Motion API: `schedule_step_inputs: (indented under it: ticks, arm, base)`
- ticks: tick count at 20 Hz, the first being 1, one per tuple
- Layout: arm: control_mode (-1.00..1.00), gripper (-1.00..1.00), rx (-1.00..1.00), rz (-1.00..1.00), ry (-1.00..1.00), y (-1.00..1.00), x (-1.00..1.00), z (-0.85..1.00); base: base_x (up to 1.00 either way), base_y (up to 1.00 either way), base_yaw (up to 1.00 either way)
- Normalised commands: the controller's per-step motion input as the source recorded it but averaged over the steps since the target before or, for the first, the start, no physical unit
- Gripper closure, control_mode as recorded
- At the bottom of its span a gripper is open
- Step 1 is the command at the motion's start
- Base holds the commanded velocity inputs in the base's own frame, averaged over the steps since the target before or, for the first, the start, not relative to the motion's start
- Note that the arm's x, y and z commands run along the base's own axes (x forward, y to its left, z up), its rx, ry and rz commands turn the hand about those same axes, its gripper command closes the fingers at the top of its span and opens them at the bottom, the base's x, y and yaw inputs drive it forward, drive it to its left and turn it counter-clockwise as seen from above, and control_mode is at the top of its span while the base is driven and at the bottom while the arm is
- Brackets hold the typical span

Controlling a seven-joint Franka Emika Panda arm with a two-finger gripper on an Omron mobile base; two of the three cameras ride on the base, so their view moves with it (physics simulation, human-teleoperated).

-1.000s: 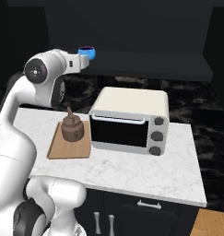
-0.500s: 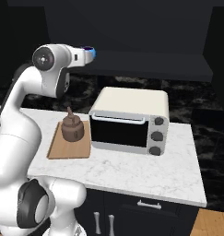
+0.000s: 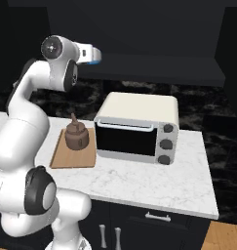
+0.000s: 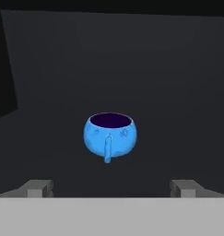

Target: Pick the kettle from the counter and place it on the tray. Then pick the mug from the cabinet and place it on the tray. Then close the cabinet doors.

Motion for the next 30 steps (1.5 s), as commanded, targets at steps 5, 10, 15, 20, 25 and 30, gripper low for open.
schedule_step_inputs:
  ticks: [5, 10, 15, 20, 25, 30]
  arm:
    - [-1.00, -1.00, -0.11, 0.00, 0.16, 0.19, 0.39, -0.10]
    - [-1.00, -1.00, -0.01, 0.00, 0.02, 0.05, 0.35, -0.17]
    - [-1.00, -1.00, 0.05, 0.00, -0.02, 0.00, 0.26, -0.25]
    - [-1.00, -1.00, 0.07, 0.00, -0.01, 0.00, 0.30, -0.09]
    - [-1.00, -1.00, 0.07, 0.00, 0.00, 0.00, 0.35, 0.00]
    - [-1.00, -1.00, 0.03, 0.00, 0.00, -0.05, 0.19, -0.01]
  base:
    - [0.00, 0.00, 0.00]
    - [0.00, 0.00, 0.00]
    - [0.00, 0.00, 0.00]
    - [0.00, 0.00, 0.00]
    - [0.00, 0.00, 0.00]
    - [0.00, 0.00, 0.00]
